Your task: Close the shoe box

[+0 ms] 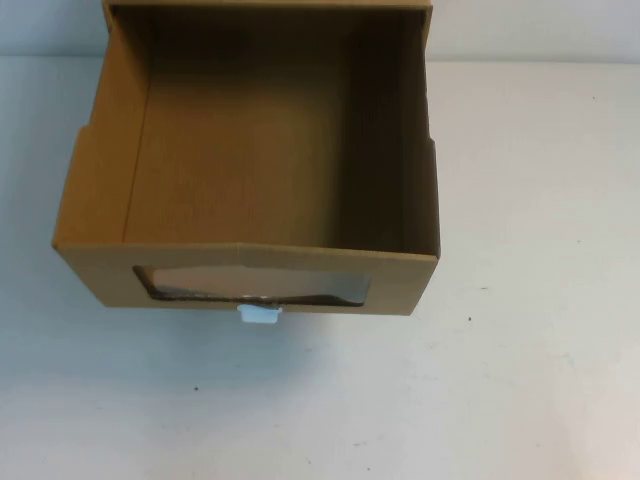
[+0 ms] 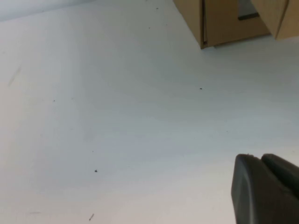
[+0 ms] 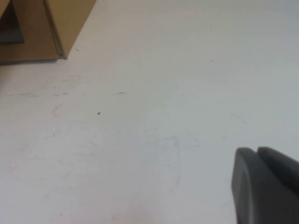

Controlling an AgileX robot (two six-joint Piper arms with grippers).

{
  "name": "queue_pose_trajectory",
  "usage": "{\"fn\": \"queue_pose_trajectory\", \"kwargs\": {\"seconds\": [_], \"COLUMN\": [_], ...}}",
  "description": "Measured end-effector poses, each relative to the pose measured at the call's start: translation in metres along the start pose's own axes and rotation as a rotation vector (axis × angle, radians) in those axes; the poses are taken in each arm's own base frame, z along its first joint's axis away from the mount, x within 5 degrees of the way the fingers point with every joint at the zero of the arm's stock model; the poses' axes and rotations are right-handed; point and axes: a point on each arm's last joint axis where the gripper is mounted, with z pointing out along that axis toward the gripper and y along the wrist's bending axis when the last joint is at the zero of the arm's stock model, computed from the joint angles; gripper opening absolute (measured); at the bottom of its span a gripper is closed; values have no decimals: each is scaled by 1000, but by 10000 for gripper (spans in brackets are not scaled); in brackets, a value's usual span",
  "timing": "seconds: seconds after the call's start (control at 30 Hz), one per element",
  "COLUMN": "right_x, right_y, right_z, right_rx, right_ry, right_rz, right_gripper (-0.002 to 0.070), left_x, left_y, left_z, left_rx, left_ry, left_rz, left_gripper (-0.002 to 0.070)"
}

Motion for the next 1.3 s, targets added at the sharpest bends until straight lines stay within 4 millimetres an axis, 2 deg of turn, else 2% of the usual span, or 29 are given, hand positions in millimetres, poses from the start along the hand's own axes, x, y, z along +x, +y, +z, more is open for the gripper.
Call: {"fn": "queue_pose_trajectory", "kwargs": {"seconds": [1.03, 1.17, 1.3], "right_x": [0, 0, 0], "right_y": [0, 0, 0], "right_z": [0, 0, 0], "right_rx": [0, 0, 0], "right_ry": [0, 0, 0], "right_rz": [0, 0, 0], "right_gripper": [-13, -13, -13], "left_x": [-1, -7, -17], "left_y": [0, -1, -3], "left_z": [0, 0, -2], "left_rx": [-3, 20, 64], "left_ry": [-8, -74, -181], "left_rz": [2, -105, -352], "left_gripper": [-5, -5, -5]}}
